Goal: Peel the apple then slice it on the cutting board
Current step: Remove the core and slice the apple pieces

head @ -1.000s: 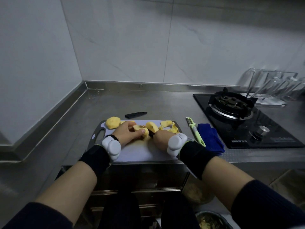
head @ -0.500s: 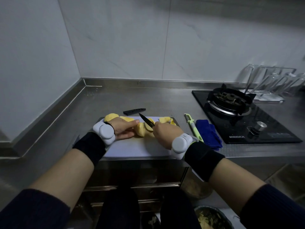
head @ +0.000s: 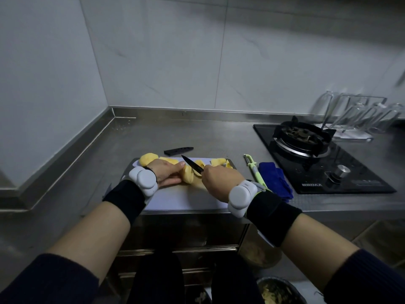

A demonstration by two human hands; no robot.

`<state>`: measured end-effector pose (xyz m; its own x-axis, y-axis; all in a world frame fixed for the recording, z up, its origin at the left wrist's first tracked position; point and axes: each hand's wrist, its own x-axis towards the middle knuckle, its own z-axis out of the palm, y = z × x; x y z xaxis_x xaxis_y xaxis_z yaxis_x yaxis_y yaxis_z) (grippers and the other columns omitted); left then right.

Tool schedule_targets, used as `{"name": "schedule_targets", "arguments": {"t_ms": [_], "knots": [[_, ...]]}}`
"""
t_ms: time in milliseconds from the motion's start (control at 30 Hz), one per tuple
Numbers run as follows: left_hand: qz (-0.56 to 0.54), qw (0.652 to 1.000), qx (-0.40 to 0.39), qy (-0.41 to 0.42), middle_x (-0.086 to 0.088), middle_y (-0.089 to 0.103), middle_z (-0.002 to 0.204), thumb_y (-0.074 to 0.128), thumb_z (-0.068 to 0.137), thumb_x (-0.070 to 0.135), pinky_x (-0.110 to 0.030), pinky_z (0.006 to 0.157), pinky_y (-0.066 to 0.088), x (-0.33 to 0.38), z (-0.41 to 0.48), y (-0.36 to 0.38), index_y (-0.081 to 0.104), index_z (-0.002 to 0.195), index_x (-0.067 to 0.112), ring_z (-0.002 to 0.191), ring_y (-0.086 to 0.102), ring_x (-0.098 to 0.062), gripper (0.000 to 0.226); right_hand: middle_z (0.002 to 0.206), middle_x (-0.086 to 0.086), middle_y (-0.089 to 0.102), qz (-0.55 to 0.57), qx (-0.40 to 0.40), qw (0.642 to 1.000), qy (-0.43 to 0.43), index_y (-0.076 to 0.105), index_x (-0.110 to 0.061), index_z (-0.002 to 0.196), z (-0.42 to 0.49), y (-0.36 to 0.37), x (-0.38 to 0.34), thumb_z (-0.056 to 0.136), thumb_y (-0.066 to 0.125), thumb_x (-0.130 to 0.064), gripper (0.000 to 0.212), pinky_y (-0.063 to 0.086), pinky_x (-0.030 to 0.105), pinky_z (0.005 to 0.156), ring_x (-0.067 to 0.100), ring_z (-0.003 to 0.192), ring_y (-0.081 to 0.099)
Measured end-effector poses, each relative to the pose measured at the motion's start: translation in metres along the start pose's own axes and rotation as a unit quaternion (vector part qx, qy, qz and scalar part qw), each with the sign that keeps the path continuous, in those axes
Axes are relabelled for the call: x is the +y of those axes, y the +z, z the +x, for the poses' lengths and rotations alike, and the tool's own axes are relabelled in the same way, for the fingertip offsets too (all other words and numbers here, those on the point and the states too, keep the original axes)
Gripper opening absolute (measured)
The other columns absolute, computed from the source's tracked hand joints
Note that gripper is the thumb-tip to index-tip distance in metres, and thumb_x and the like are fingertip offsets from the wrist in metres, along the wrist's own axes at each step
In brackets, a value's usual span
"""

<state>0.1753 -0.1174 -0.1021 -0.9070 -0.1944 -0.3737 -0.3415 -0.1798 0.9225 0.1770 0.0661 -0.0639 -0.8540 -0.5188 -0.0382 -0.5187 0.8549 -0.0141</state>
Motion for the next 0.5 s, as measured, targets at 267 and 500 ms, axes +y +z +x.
{"name": "schedule_targets", "arguments": {"t_ms": [267,500], "knots": [[-0.001,1.000,0.013,0.008,-0.010,0.066,0.089,0.070,0.087,0.020,-0.025,0.069,0.060,-0.001,0.001,0.001,0.058,0.082,0.004,0.087,0.066,-0.018,0.021,0.101,0.015,0.062,-0.037,-0.036,0.999,-0.002,0.053,-0.002,0.112,0.001,-0.006,-0.007,0.095,0.039,-0.007,0.022,0.040,0.034,0.066,0.028,0.074,0.049],[0.010,1.000,0.021,0.007,-0.009,0.064,0.090,0.072,0.086,0.020,-0.027,0.071,0.060,0.000,-0.001,0.004,0.057,0.081,0.006,0.094,0.064,-0.019,0.021,0.107,0.014,0.061,-0.082,-0.057,0.995,-0.015,0.050,-0.004,0.115,0.001,-0.011,-0.008,0.096,0.039,-0.009,0.022,0.042,0.035,0.070,0.032,0.090,0.060]]}}
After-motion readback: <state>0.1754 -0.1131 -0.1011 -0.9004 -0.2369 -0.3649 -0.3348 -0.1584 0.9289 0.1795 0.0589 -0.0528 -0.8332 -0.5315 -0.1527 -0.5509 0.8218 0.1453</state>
